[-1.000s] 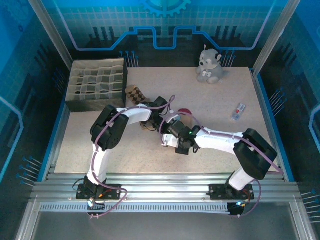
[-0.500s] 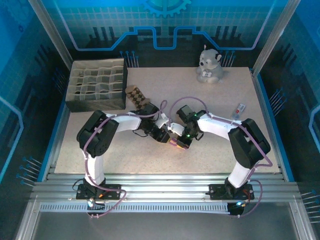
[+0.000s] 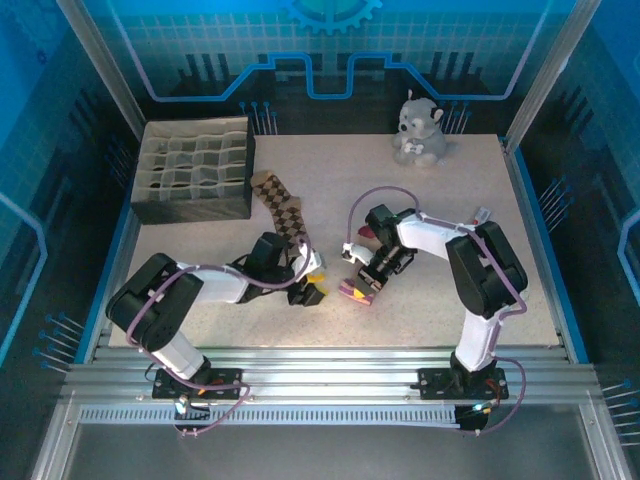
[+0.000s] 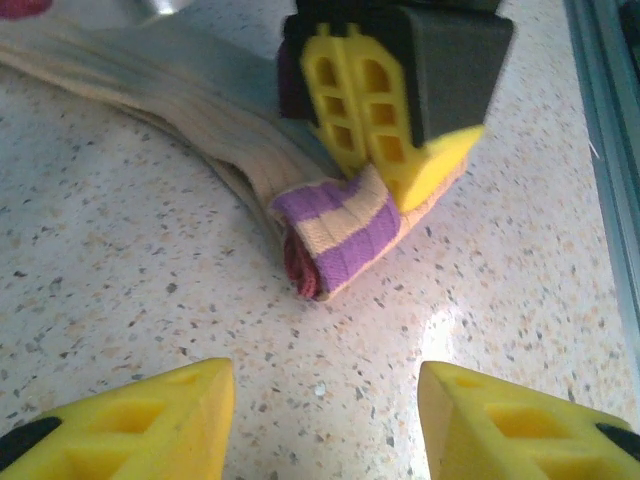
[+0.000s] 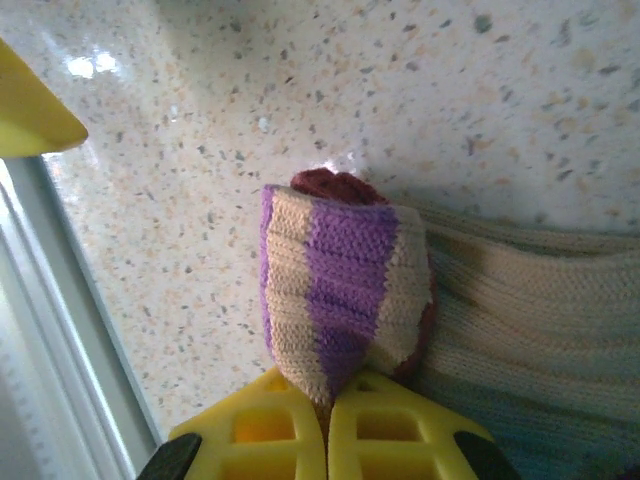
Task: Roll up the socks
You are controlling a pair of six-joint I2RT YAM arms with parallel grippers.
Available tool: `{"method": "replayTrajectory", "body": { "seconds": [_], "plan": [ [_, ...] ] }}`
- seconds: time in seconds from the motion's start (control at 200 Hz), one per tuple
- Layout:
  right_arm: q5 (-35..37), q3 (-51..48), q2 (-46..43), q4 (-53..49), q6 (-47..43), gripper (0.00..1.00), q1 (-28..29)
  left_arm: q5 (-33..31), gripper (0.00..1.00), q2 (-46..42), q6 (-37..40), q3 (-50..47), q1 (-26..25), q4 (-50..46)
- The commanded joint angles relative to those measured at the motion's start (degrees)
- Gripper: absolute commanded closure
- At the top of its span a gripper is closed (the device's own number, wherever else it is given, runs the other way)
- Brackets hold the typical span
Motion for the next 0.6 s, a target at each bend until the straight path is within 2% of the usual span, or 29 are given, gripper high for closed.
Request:
{"method": "replayTrajectory", "body": {
  "seconds": [0.0, 0.195, 0.595],
  "plan": [
    [-4.6, 1.1, 3.3, -7.0, -1.8, 1.0, -1.3, 1.6, 0.5, -1.6, 8.6, -0.3, -1.3, 9.6],
    [-6.3, 2.6, 5.6, -9.6, -3.0, 1.0, -2.8, -5.3, 0.49, -0.3, 21.3, 4.5, -8.3, 1.2],
    [-6.1, 2.5, 5.7, -10.0, -3.6, 1.0, -3.3, -6.6, 0.47, 8.5, 35.0, 14.6, -11.8, -13.2]
  ]
}}
